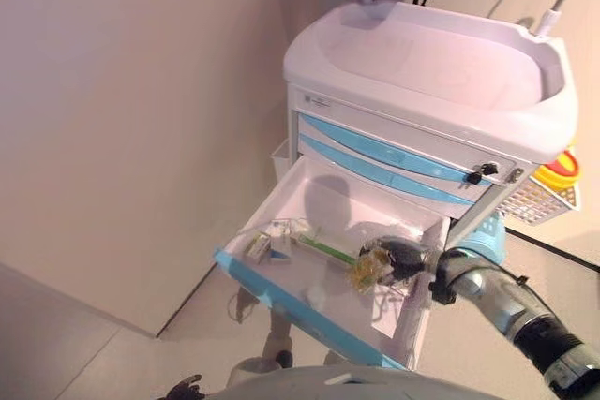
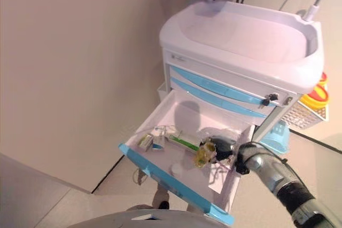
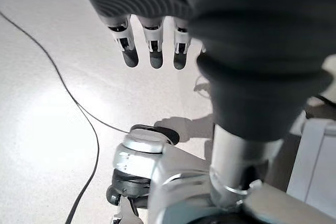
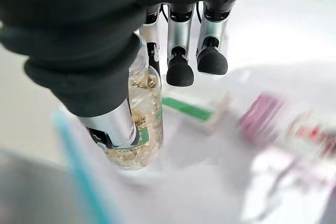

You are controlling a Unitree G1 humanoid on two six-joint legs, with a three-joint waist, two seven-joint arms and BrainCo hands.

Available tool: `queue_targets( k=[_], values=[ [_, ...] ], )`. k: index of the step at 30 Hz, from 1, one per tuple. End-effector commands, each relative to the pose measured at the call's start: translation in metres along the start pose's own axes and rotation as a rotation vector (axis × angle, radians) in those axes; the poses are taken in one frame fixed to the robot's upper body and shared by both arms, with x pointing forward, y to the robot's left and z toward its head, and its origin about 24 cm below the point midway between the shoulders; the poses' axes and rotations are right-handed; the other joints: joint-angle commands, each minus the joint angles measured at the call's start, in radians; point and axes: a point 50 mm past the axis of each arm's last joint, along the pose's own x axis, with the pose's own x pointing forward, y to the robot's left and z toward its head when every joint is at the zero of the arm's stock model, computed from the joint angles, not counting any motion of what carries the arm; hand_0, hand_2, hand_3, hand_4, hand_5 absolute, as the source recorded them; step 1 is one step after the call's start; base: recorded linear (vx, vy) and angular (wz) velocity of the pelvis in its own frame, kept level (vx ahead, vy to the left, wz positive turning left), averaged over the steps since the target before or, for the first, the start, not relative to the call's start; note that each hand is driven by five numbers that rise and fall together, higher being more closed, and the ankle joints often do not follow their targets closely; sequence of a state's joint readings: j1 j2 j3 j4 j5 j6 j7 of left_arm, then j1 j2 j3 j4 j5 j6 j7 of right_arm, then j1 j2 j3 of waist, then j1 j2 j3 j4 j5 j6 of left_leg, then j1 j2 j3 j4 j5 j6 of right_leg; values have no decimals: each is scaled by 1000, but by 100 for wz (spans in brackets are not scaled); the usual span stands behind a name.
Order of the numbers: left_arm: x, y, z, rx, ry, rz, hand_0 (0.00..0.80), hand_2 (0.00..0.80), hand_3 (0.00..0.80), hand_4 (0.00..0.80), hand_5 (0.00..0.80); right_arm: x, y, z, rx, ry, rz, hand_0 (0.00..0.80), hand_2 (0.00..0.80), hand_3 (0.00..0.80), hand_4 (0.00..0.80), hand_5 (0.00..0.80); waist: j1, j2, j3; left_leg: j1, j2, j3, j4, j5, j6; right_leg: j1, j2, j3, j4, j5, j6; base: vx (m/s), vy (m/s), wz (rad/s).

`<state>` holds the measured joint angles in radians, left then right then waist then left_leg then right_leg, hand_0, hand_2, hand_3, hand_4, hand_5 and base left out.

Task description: Open the drawer and pick up the medicine

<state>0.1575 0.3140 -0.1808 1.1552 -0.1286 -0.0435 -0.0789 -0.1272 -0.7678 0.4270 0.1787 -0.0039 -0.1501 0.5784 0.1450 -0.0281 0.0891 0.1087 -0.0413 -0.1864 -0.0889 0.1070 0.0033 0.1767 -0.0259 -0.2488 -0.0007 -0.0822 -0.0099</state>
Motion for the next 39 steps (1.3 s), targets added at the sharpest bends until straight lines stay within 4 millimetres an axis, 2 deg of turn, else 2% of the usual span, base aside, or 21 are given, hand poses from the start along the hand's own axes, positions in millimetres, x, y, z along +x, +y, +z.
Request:
queue_targets(
  k=[1, 3, 6, 12, 14, 23, 29, 35, 39],
  values=[
    [4, 13, 21, -23, -38, 19, 0, 0, 0, 0, 0, -7, -44, 55, 207, -342, 21, 800, 800, 800, 800, 800, 7, -43, 7, 24, -24, 66, 44, -149, -22, -62, -59, 69, 22, 32, 67, -16, 9, -12],
    [4, 11, 22, -18, -39, 16, 0, 0, 0, 0, 0, -13, -71, 77, 325, -526, -57, 800, 800, 800, 800, 800, 5, -44, 4, 23, -21, 74, 48, -152, -23, -64, -58, 71, 24, 31, 70, -16, 12, -16],
    [4, 9, 19, -8, -37, 6, 0, 0, 0, 0, 0, -26, -104, 97, 396, -697, -245, 800, 800, 800, 800, 800, 6, -41, 1, 24, -21, 78, 53, -161, -20, -67, -58, 77, 29, 28, 74, -4, 4, -3],
    [2, 9, 11, -4, -27, -4, 0, 0, 0, 0, 0, -70, -154, 98, 421, -795, -567, 800, 800, 800, 800, 800, 17, -33, -6, 34, -22, 73, 55, -175, -11, -61, -57, 78, 30, 24, 77, 7, 15, 5],
    [2, 10, 10, -9, -23, -3, 0, 0, 0, 0, 0, -79, -163, 98, 415, -785, -628, 800, 800, 800, 800, 800, 20, -32, -8, 36, -23, 69, 53, -175, -10, -58, -57, 77, 28, 24, 78, 15, 19, 6],
    [2, 16, 13, -13, 3, 9, 0, 0, 0, 0, 0, -112, -201, 85, 357, -612, -848, 800, 800, 800, 800, 800, 42, -43, -14, 42, -25, 62, 46, -174, -12, -46, -62, 56, 25, 23, 79, 12, 10, 3],
    [1, 21, 15, -16, 9, 21, 0, 0, 0, 0, 0, -134, -223, 83, 206, -412, -950, 800, 800, 800, 800, 800, 58, -55, -10, 39, -26, 60, 51, -173, -13, -44, -67, 43, 32, 21, 78, 0, 0, 0],
    [1, 28, 19, -18, 12, 32, 0, 0, 0, 0, 0, -158, -246, 94, 126, -285, -1029, 800, 800, 800, 800, 800, 74, -70, -9, 37, -25, 55, 54, -171, -15, -40, -70, 32, 36, 19, 79, 11, 5, 4],
    [0, 30, 21, -14, 12, 37, 0, 0, 0, 0, 0, -174, -259, 97, 18, -122, -1069, 800, 800, 800, 800, 800, 90, -80, -10, 33, -25, 48, 53, -168, -15, -39, -72, 22, 37, 19, 79, 10, 5, 4]
  ],
)
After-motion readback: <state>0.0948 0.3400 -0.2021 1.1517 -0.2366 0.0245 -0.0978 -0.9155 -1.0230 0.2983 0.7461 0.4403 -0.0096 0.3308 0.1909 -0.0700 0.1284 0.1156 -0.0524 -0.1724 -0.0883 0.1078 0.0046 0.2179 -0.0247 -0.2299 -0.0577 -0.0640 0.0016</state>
